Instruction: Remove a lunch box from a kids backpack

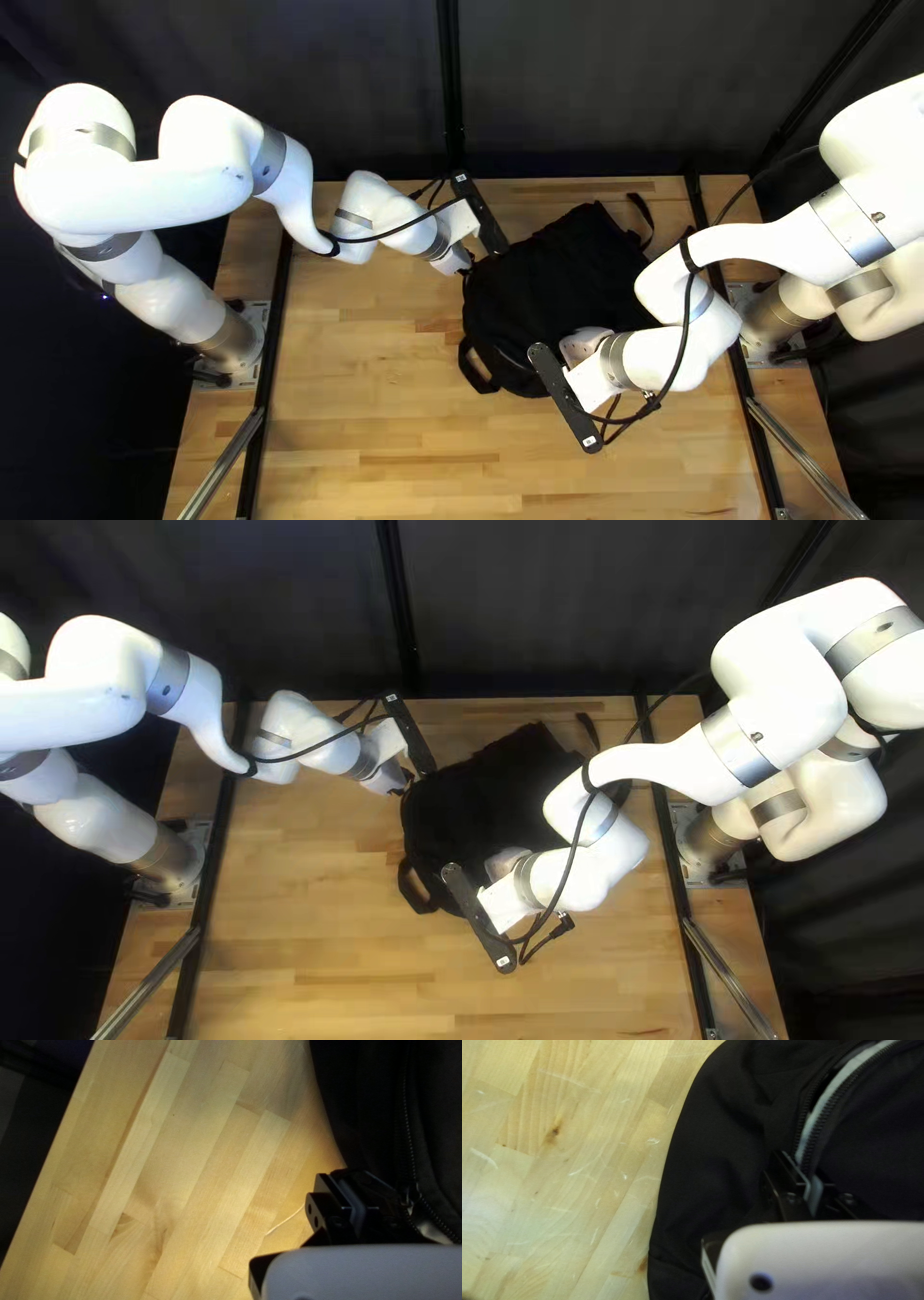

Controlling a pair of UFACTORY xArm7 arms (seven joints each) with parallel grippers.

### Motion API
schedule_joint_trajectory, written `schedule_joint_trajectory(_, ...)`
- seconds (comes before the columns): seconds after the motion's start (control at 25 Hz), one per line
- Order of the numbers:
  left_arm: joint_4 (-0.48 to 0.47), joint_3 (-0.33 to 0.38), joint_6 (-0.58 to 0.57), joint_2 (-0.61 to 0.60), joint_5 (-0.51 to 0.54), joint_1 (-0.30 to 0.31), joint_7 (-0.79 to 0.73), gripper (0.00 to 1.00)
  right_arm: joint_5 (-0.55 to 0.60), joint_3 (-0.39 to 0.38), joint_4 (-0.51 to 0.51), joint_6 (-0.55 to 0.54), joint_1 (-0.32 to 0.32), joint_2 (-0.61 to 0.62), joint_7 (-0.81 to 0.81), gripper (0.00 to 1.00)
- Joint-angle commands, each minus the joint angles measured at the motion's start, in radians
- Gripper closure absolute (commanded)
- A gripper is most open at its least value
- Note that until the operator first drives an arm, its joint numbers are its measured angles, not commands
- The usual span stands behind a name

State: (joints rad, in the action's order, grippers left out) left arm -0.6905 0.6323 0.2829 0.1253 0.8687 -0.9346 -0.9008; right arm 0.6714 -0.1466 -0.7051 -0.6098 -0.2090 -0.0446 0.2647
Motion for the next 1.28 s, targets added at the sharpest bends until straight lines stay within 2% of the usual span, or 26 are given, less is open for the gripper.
schedule_joint_trajectory(0.04,-0.011,0.003,0.004,0.004,-0.01,-0.003,0.02,1.0,0.0,0.001,0.003,0.001,0.0,-0.003,-0.004,1.0)
schedule_joint_trajectory(0.48,-0.055,0.045,0.053,-0.006,-0.139,-0.02,0.164,1.0,-0.001,0.005,-0.002,0.002,0.004,-0.003,-0.019,1.0)
schedule_joint_trajectory(0.88,-0.14,0.045,0.108,0.074,-0.139,-0.012,0.214,1.0,-0.003,0.011,-0.006,0.014,0.009,0.006,-0.033,1.0)
schedule_joint_trajectory(1.16,-0.146,0.055,0.115,0.074,-0.158,-0.017,0.242,1.0,-0.005,0.013,-0.006,0.017,0.01,0.007,-0.04,1.0)
schedule_joint_trajectory(1.2,-0.14,0.055,0.111,0.073,-0.157,-0.017,0.238,0.91,-0.005,0.013,-0.004,0.017,0.01,0.006,-0.039,1.0)
schedule_joint_trajectory(1.24,-0.137,0.055,0.109,0.071,-0.156,-0.017,0.236,0.26,-0.006,0.013,-0.003,0.016,0.01,0.005,-0.039,1.0)
schedule_joint_trajectory(1.28,-0.116,0.057,0.097,0.056,-0.154,-0.016,0.225,0.0,-0.006,0.013,-0.003,0.016,0.01,0.004,-0.039,1.0)
